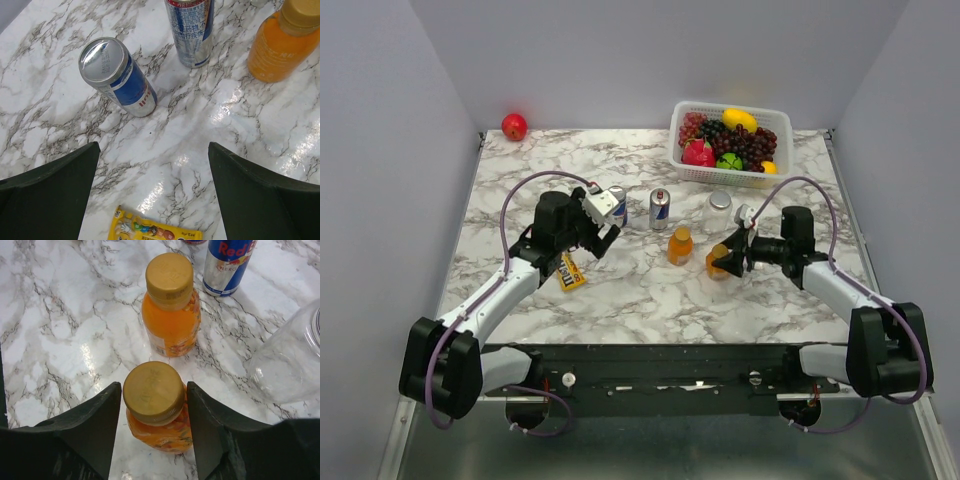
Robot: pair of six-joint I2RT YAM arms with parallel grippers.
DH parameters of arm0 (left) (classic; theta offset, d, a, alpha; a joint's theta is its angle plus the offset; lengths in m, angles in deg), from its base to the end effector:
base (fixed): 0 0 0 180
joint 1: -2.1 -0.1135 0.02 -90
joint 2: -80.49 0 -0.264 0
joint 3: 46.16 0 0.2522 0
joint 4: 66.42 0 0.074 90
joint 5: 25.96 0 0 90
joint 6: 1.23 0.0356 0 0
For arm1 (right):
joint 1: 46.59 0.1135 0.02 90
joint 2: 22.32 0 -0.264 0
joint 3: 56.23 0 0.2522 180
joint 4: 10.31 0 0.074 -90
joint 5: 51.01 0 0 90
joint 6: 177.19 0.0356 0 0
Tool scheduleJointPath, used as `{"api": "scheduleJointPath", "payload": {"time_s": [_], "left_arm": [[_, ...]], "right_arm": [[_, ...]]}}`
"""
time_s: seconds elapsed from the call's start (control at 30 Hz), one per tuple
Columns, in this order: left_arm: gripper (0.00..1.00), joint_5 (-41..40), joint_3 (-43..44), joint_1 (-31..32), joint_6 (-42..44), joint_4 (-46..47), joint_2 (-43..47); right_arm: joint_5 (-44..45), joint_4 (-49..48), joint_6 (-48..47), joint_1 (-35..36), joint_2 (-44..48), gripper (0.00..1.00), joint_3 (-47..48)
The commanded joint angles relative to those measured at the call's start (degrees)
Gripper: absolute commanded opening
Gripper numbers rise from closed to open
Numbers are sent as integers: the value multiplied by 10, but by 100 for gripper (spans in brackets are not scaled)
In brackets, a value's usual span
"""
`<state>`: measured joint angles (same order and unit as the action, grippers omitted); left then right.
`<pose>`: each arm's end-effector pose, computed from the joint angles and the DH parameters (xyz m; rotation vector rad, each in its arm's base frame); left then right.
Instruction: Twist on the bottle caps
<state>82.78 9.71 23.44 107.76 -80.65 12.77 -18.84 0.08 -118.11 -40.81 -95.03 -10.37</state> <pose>0.2413 -0.1065 0.2586 0.8861 1.8133 -0.3569 0.2363 0.0542 0.1954 -1.1028 1.6554 0.8272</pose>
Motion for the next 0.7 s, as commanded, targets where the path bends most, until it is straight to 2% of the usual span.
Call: {"api": "scheduleJointPath", "payload": {"time_s": [0.0,0.17,0.2,0.23,0.33,0.37,0.5,0.57,0.67], "left_arm": [[99,24,11,-3,-5,28,-6],[99,29,17,-3,-4,21,-9],[99,31,17,-3,-2,21,-12],[99,32,15,-3,-1,21,-12],[99,27,7,-3,0,25,-14],[99,24,4,-3,-5,35,-13],[99,-5,-4,-2,-43,50,7],[99,-55,-1,0,-78,50,15],[99,-128,9,0,-123,39,28]], "right_arm": [[19,2,-7,-7,20,65,-15],[12,4,-6,-8,28,71,-12],[17,4,-5,-8,30,94,-12],[20,4,-3,-9,34,99,-9],[46,35,1,-8,45,100,30],[52,93,0,-9,56,99,47],[107,223,-5,-9,96,100,157],[141,252,31,-9,115,100,207],[259,252,123,-9,138,99,254]]}}
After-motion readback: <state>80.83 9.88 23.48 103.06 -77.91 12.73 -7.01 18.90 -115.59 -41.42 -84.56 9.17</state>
